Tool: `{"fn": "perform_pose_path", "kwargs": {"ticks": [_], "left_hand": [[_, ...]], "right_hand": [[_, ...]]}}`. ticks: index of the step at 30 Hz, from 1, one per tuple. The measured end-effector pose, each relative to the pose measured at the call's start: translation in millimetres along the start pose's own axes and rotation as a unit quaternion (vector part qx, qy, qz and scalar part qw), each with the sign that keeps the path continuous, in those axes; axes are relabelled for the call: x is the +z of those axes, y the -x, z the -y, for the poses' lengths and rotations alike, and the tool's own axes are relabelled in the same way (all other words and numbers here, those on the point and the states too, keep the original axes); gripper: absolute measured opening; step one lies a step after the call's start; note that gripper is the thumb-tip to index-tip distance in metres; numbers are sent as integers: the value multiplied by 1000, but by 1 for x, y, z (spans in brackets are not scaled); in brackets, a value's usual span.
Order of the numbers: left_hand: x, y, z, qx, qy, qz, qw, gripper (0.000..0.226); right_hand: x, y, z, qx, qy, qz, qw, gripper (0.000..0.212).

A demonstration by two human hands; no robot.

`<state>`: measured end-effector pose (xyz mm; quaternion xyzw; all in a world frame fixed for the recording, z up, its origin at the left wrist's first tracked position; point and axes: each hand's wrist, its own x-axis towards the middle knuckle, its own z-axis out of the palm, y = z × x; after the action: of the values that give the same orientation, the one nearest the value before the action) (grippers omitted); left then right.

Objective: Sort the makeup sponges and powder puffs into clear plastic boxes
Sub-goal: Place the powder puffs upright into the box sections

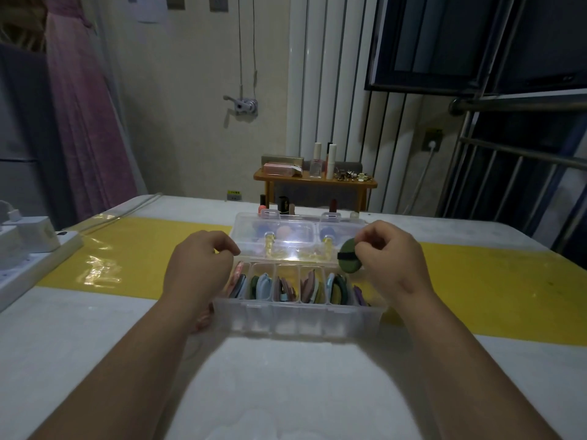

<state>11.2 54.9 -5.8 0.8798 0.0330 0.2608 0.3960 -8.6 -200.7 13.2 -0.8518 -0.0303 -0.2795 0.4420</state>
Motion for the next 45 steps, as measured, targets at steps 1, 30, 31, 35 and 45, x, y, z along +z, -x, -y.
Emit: {"fn": "perform_pose_path", "kwargs": {"ticks": [1,30,31,35,45], "left_hand": [[0,0,0,-1,-4,2,1000,28],[2,-5,8,-24,-10,19,999,29],[1,-5,9,-24,-9,18,1000,28],[2,-6,9,-26,-10,20,999,27],[3,-7,13,-30,-5,21,999,27]], "right_hand": [[-2,0,-1,4,9,-9,1000,13],[-2,-1,3,58,275,173,944,18],[-1,-1,2,59,273,173,944,17],[-1,-1,0,61,272,143,950,7],[5,-1,-2,98,284,160,940,19]]}}
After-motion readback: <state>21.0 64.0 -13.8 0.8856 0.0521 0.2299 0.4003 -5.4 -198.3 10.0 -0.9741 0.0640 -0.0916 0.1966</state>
